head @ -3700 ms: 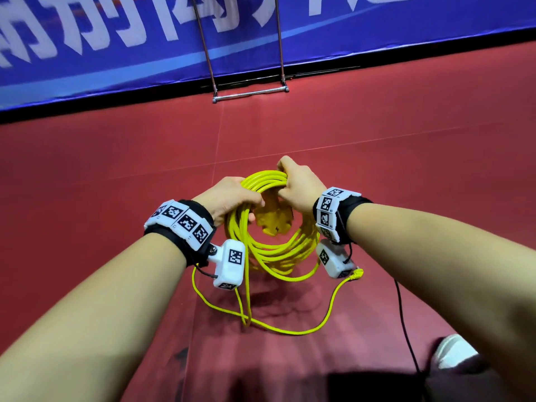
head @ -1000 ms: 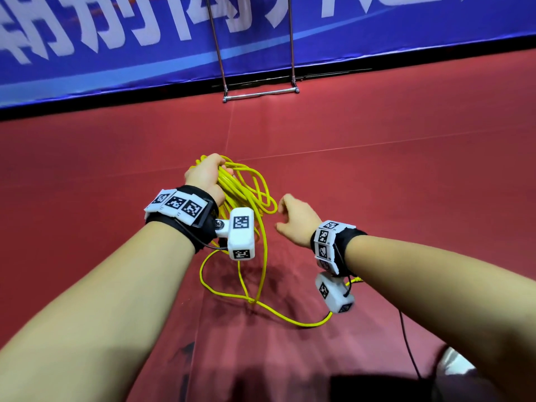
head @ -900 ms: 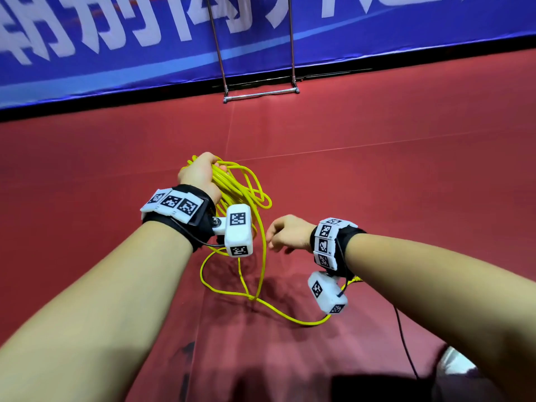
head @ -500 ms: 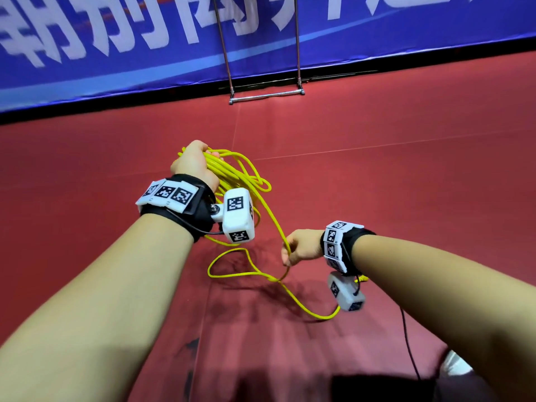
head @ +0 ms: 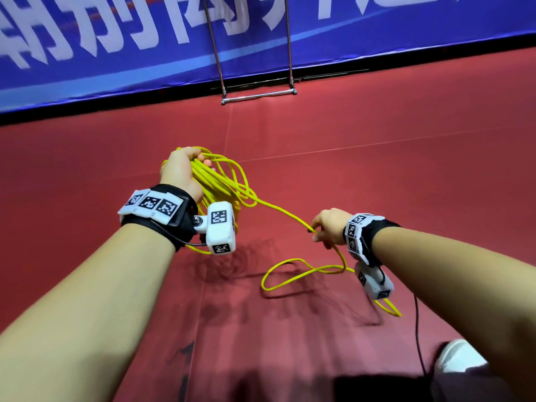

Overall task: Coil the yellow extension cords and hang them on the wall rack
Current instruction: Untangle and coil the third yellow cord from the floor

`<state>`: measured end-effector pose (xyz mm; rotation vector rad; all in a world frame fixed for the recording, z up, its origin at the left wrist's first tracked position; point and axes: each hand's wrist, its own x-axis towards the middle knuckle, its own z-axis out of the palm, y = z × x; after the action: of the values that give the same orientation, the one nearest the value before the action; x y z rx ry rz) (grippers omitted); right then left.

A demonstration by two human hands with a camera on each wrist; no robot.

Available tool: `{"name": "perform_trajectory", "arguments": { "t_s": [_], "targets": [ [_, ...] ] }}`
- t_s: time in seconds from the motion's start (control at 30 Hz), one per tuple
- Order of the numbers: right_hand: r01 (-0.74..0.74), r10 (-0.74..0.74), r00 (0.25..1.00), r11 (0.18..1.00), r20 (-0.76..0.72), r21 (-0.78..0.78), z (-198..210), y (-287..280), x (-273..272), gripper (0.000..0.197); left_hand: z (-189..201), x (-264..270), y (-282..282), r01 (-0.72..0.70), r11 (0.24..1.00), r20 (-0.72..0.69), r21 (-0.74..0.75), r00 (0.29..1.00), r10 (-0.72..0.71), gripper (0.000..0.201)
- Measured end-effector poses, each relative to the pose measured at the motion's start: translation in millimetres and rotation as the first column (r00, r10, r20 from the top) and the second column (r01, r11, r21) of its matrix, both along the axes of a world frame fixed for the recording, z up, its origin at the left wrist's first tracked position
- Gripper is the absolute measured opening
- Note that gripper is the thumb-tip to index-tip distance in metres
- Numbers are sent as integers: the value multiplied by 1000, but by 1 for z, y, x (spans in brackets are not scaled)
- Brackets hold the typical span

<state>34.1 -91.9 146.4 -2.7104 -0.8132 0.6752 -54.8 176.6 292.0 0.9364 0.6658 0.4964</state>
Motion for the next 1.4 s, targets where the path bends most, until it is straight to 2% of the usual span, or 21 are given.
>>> {"name": "perform_trajectory", "arguments": {
  "t_s": [0.1,0.2,0.3,0.4,0.5,0.57,0.6,0.67,0.73,0.8,0.87,0.97,1.03,1.17,1.2,1.27,1.33,1.4],
  "targets": [
    [-15,23,992,998,121,-66,7,1,0,19,-7,0,3,55,998,-45,23,998,-54,18],
    [26,-8,984,995,177,-98,14,7,1,16,-9,0,-1,93,989,-116,110,990,-80,16],
    [104,-87,961,993,264,-53,20,19,3,17,-12,4,-11,145,967,-162,211,980,-112,20],
    [214,-218,951,976,221,43,25,35,6,18,-17,7,-19,206,938,-215,278,965,-148,21],
    [368,-382,919,920,98,132,30,41,9,18,-22,11,-28,287,905,-281,314,939,-200,20],
    [476,-448,880,828,-161,297,35,42,10,21,-24,12,-35,326,890,-310,318,923,-227,21],
    [570,-460,819,726,-344,385,38,43,10,18,-25,13,-40,342,886,-319,313,917,-240,21],
    [769,-472,632,480,-615,422,46,49,9,16,-25,13,-49,378,881,-333,284,901,-279,19],
    [851,-439,521,332,-732,406,52,54,9,21,-25,14,-57,427,874,-344,231,876,-337,17],
    [877,-366,474,276,-801,392,55,57,10,18,-25,15,-64,487,855,-368,179,839,-400,17],
    [883,-302,445,304,-843,357,55,59,10,19,-26,14,-70,557,823,-396,114,785,-476,20],
    [845,-237,430,446,-871,296,54,67,8,25,-30,13,-72,604,797,-447,28,720,-530,26],
    [822,-198,426,492,-883,287,60,75,3,20,-34,13,-75,622,783,-469,1,691,-549,25],
    [861,-82,352,420,-932,288,72,85,-6,21,-38,18,-78,591,806,-448,-20,716,-536,17],
    [857,-53,346,425,-937,292,74,85,-8,22,-39,19,-78,584,811,-442,-25,721,-533,16],
    [836,0,355,447,-935,318,77,84,-11,17,-40,21,-76,584,811,-437,-30,722,-537,19],
    [834,15,391,417,-920,361,77,87,-13,7,-42,20,-74,591,806,-420,-36,723,-549,22],
    [822,5,454,384,-891,421,76,92,-13,12,-47,22,-71,593,805,-442,-9,719,-536,23]
  ]
}}
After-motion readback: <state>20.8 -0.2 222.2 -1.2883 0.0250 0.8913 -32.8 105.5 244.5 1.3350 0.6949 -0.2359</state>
